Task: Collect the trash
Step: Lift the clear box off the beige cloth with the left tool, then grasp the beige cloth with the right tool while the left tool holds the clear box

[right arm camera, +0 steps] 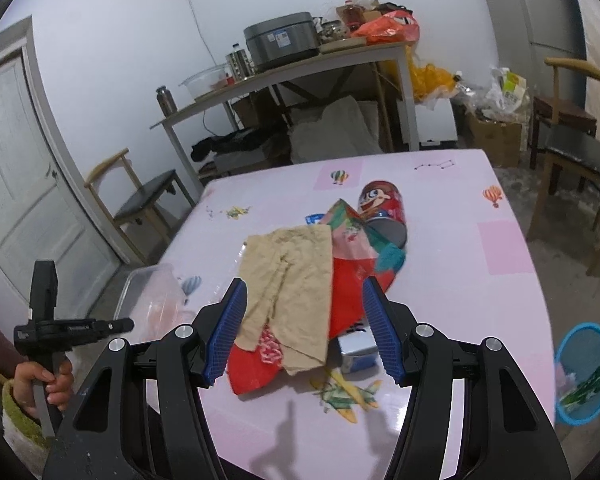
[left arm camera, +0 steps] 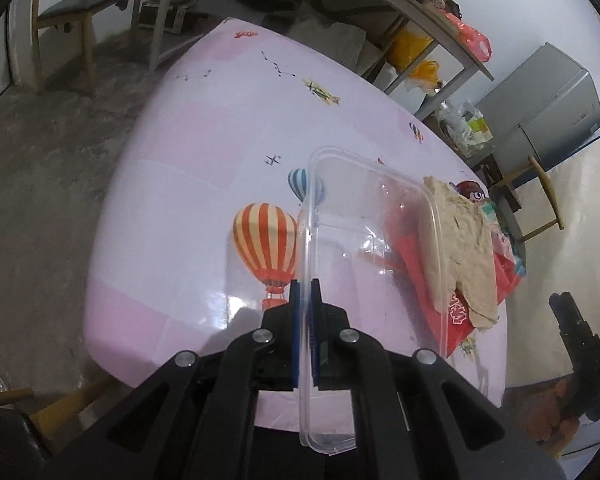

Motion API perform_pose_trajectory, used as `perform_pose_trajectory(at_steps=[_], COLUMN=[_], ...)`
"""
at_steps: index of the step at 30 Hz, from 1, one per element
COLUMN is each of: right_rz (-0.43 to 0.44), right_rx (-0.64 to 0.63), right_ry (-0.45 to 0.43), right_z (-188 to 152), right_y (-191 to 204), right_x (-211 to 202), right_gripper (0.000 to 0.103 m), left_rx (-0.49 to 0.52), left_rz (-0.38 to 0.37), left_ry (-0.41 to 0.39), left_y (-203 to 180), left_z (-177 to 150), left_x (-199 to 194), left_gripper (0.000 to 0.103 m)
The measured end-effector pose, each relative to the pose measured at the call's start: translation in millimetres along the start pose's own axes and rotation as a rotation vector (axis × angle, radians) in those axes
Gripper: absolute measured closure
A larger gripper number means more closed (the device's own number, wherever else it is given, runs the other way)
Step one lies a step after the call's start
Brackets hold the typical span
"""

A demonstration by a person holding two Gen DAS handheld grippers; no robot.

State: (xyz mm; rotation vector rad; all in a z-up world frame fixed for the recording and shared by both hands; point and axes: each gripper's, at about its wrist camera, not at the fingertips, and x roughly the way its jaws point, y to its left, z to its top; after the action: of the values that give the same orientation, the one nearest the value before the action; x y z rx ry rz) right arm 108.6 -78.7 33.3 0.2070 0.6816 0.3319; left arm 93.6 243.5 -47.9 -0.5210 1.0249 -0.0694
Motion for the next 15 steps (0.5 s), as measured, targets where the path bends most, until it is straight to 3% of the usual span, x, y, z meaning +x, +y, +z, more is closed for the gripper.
perform_pose_trajectory(at_steps=[6,10,15], right_rz=[-0.012,0.002,-0.009], right_rx=[-0.094,-0.139,-0.231], right_ry=[0.084,0.127,0.188], right_z=[-4.6,-1.6,3.2], right_y=[5.3,12.7,35.6], right_x=[18.2,37.1,71.6], right_gripper=[0.03,0.028,0.027], left_rx=[0.003,0.015,-0.004], left_rz=[-0.01,0.022,0.002], left_ry=[0.01,0.014,0.004], left_y=[-1.0,2.4,9.8], left_z=[0.1,0.7,-0.7], left_x=[12.1,17.4,16.0], left_gripper=[0.097,0.096,0.096])
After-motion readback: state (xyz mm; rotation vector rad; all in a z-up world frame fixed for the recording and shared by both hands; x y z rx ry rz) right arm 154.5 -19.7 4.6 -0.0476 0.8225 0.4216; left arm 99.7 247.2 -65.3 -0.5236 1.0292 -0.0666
